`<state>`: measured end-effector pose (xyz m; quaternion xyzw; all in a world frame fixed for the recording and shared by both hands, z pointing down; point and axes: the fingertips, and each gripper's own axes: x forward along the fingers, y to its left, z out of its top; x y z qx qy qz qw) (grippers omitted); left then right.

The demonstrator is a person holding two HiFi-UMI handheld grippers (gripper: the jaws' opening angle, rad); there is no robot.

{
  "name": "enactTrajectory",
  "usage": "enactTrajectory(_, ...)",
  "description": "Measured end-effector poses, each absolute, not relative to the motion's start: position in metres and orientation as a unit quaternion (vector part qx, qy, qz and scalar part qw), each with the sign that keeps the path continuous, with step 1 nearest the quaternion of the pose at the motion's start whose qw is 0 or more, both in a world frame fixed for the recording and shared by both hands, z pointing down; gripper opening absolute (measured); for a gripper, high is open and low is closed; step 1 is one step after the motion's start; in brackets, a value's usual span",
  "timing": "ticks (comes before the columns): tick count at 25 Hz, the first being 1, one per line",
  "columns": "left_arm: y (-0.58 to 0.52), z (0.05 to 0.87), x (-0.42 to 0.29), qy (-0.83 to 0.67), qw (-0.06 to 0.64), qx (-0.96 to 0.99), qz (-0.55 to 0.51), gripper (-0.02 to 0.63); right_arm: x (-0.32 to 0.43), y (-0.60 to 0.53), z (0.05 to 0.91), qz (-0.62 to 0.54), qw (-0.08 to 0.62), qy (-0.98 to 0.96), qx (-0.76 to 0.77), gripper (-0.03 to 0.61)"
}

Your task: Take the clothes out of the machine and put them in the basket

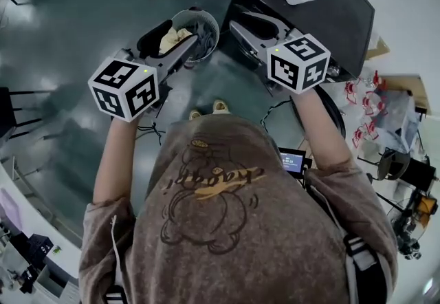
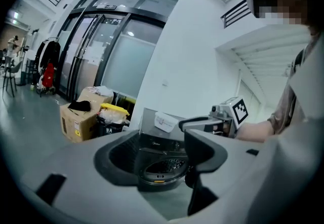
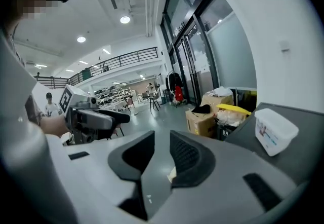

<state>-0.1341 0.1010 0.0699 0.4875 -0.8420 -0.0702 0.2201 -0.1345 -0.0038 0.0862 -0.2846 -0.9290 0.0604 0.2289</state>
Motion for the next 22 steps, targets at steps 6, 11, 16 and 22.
enactTrajectory(6,0.102,0.052,-0.135,-0.848,0.185,0.491,-0.072,0.295,-0.132,-0.012,0.067,0.026,0.207,-0.932,-0.297,0.103)
enactTrajectory(11,0.105,0.047,-0.137,-0.859,0.141,0.486,-0.082,0.304,-0.129,-0.007,0.059,0.014,0.177,-0.936,-0.304,0.087)
enactTrajectory(16,0.114,0.045,-0.141,-0.868,0.111,0.469,-0.115,0.172,-0.129,-0.005,0.059,0.004,0.146,-0.941,-0.305,0.035)
enactTrajectory(22,0.111,0.056,-0.143,-0.876,0.090,0.458,-0.123,0.009,-0.130,-0.021,0.065,0.045,0.118,-0.951,-0.282,-0.003)
